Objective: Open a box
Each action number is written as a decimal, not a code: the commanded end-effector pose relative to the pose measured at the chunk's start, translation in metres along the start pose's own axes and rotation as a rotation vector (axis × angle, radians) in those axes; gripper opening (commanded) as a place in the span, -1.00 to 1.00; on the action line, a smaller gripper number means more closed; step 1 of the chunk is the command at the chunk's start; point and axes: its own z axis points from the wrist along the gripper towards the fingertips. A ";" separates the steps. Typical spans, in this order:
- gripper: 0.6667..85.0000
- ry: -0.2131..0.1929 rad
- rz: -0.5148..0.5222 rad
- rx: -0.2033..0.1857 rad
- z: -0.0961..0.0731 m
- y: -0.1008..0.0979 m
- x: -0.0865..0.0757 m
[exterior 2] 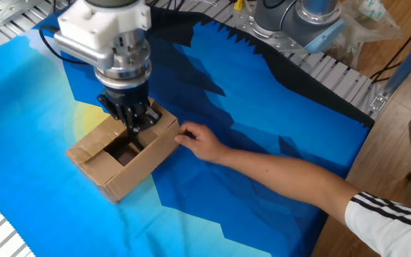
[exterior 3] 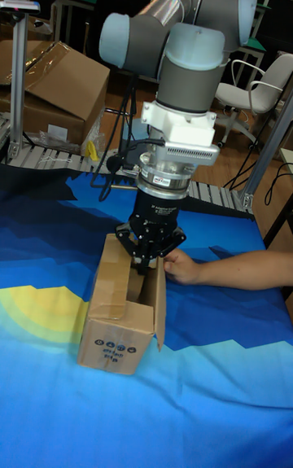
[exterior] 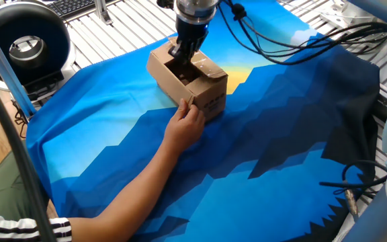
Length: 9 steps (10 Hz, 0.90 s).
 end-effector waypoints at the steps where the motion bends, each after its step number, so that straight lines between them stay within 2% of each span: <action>1: -0.98 -0.016 -0.014 -0.017 0.007 -0.007 -0.002; 2: -0.98 -0.016 -0.040 -0.014 0.005 -0.016 0.001; 5: -0.98 0.031 -0.115 0.063 -0.023 -0.060 0.009; 7: -0.98 0.064 -0.102 0.081 -0.043 -0.065 0.017; 9: -0.98 0.071 -0.111 0.068 -0.052 -0.068 0.021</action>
